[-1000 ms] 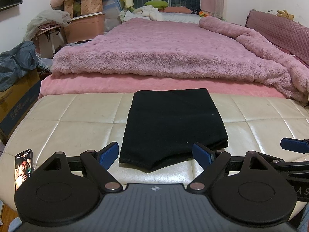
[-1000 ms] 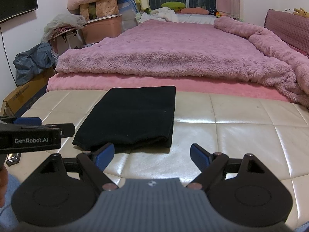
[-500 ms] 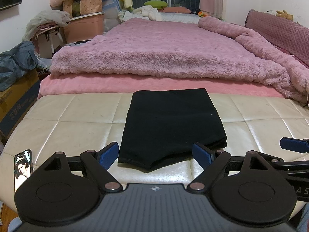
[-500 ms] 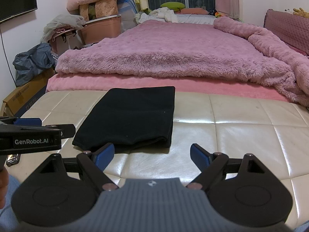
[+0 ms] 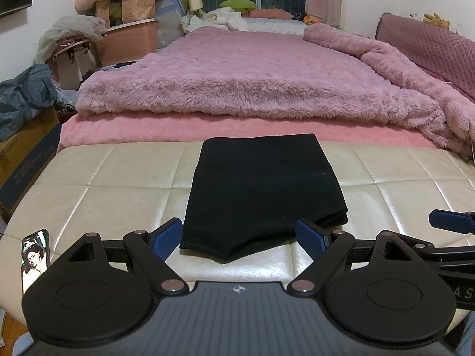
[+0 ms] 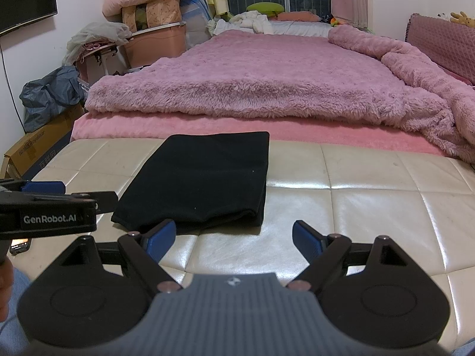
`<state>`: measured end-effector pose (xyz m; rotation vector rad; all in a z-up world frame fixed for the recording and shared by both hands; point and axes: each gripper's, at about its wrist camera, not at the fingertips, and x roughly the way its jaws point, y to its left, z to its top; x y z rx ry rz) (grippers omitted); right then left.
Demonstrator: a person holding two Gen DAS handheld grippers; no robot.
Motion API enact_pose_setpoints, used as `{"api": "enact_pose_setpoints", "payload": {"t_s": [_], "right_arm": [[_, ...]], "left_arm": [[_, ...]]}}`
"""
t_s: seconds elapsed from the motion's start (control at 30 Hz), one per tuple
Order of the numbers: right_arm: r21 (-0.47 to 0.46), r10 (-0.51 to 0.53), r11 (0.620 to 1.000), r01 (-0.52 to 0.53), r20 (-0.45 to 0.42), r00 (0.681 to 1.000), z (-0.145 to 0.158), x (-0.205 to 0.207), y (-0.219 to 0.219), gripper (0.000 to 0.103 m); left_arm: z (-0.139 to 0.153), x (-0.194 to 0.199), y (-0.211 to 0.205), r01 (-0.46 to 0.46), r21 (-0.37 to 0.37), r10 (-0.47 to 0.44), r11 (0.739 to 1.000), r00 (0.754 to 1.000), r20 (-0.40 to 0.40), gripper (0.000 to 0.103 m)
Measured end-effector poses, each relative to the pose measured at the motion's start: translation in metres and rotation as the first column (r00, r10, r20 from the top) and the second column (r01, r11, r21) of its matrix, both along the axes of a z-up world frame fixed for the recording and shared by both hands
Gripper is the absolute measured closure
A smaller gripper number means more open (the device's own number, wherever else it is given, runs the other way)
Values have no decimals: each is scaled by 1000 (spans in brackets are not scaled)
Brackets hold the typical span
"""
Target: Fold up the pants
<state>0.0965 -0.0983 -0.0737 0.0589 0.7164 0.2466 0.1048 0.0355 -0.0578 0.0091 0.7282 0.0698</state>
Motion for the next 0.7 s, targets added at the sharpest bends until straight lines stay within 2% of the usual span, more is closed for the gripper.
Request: {"api": "enact_pose_setpoints", "payload": {"t_s": [0.7], "right_arm": [[5,-5,1000,5,-9,1000,-1,0,1,21]], "left_arm": [[-1,1,3,1,-6,-1,1000,1000,4,3]]}}
